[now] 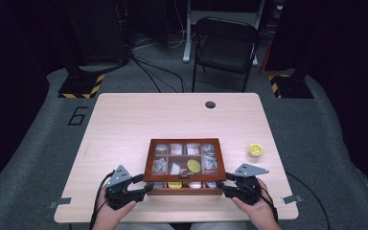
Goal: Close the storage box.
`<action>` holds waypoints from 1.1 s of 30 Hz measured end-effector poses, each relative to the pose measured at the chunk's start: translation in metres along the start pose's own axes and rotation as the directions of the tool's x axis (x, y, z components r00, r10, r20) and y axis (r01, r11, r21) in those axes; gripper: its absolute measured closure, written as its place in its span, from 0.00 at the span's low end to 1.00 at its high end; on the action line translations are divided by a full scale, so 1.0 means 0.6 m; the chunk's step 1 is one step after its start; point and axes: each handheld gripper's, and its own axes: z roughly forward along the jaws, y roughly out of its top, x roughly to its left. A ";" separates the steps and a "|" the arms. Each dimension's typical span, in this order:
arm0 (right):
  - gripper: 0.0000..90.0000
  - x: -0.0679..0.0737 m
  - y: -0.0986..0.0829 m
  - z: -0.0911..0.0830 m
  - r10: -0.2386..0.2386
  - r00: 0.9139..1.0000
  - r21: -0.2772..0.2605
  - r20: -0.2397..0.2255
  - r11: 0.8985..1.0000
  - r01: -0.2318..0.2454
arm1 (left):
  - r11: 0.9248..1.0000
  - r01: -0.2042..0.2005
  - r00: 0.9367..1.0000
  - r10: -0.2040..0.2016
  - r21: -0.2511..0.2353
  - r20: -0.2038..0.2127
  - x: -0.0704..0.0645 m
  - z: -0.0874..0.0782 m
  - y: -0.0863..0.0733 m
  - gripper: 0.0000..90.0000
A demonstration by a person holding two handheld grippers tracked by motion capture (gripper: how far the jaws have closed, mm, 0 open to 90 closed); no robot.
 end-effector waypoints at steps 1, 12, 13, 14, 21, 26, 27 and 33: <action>0.57 0.000 -0.001 0.000 0.005 1.000 0.003 -0.001 1.000 -0.005 | 1.000 -0.018 1.000 0.018 0.013 -0.006 -0.001 0.001 -0.001 0.50; 0.56 -0.003 -0.011 0.005 -0.007 1.000 0.036 -0.009 0.999 0.008 | 1.000 0.005 1.000 -0.005 0.022 -0.001 0.002 0.008 -0.009 0.49; 0.56 -0.003 -0.011 0.005 -0.007 1.000 0.036 -0.009 0.999 0.008 | 1.000 0.003 1.000 -0.003 0.025 -0.004 0.001 0.009 -0.010 0.49; 0.56 -0.001 -0.013 0.006 -0.010 1.000 0.045 -0.012 0.999 0.010 | 0.999 -0.012 1.000 0.012 0.044 -0.002 0.002 0.009 -0.011 0.49; 0.56 -0.001 -0.017 0.010 -0.008 1.000 0.065 -0.013 0.998 0.009 | 0.998 -0.013 1.000 0.014 0.056 -0.013 0.001 0.014 -0.015 0.49; 0.56 -0.004 -0.019 0.011 -0.014 1.000 0.083 -0.019 0.996 0.015 | 0.998 0.000 1.000 0.000 0.063 -0.010 0.001 0.017 -0.018 0.49; 0.56 -0.004 -0.019 0.011 -0.014 1.000 0.083 -0.019 0.996 0.015 | 0.998 0.000 1.000 0.000 0.063 -0.010 0.001 0.017 -0.018 0.49; 0.56 -0.005 -0.021 0.011 -0.005 1.000 0.094 -0.019 0.996 0.007 | 0.997 -0.001 1.000 0.002 0.078 -0.004 0.002 0.017 -0.019 0.48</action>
